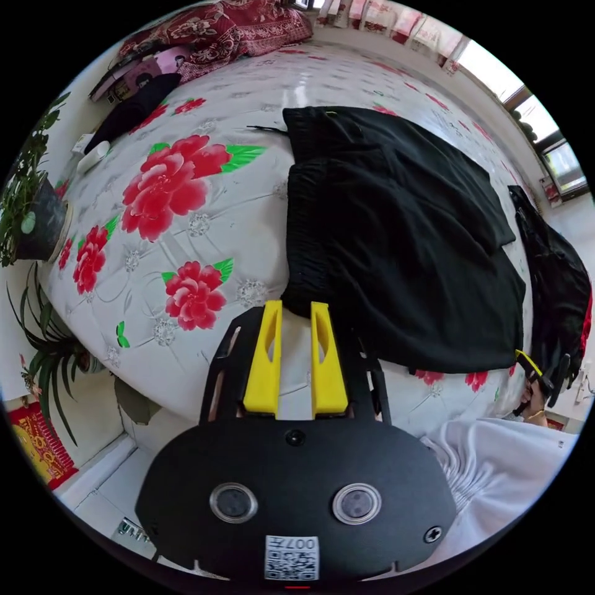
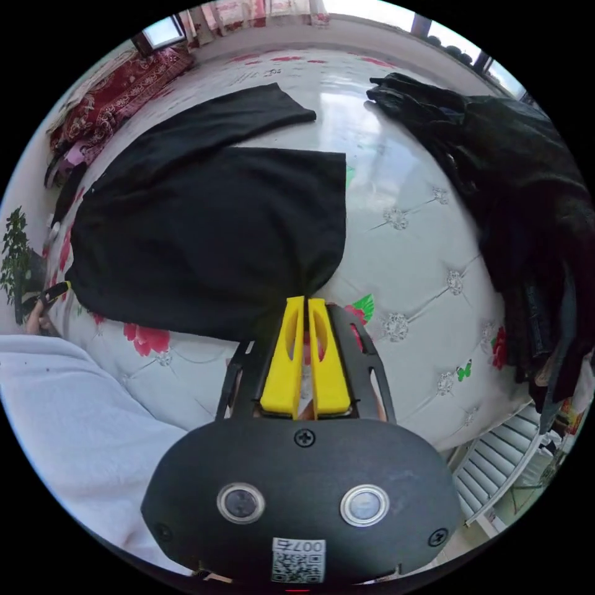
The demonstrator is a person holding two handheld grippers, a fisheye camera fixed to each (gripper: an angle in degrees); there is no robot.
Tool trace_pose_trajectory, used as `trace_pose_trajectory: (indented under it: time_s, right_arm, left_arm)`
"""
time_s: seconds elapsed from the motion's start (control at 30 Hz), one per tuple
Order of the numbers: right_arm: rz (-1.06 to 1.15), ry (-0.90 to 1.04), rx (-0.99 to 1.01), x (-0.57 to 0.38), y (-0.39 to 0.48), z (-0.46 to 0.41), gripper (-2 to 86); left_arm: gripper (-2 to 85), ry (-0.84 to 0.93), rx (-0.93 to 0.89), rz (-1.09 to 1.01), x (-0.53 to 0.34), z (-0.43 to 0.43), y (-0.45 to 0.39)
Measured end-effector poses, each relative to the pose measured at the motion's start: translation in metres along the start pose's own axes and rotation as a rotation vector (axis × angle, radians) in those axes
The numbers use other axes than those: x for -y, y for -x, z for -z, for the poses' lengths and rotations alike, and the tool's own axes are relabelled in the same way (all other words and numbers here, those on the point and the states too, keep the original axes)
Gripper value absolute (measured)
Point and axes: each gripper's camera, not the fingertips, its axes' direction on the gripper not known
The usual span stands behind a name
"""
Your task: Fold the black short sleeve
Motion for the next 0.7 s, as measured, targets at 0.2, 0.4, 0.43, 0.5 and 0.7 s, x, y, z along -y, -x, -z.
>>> trace_pose_trajectory:
  time_s: [0.2,0.4,0.43,0.5,0.7]
  right_arm:
    - [-0.046,-0.336,0.482,-0.020,-0.067,0.102,-0.1]
    - [-0.204,-0.406,0.702,-0.055,-0.122,0.116,-0.3]
    - [-0.221,-0.403,0.712,-0.054,-0.126,0.111,-0.3]
    - [-0.238,-0.406,0.745,-0.043,-0.130,0.108,-0.3]
    - [-0.200,-0.486,0.812,0.054,-0.128,0.132,-0.2]
  left_arm:
    - [-0.5,-0.160,-0.155,-0.067,-0.014,0.080,0.030]
    - [-0.6,-0.098,-0.212,-0.095,-0.031,0.115,0.065]
    - [-0.6,-0.092,-0.226,-0.091,-0.030,0.113,0.069]
    - [-0.5,-0.081,-0.260,-0.059,-0.019,0.106,0.078]
    - [-0.2,-0.108,-0.376,-0.019,0.051,0.103,0.090]
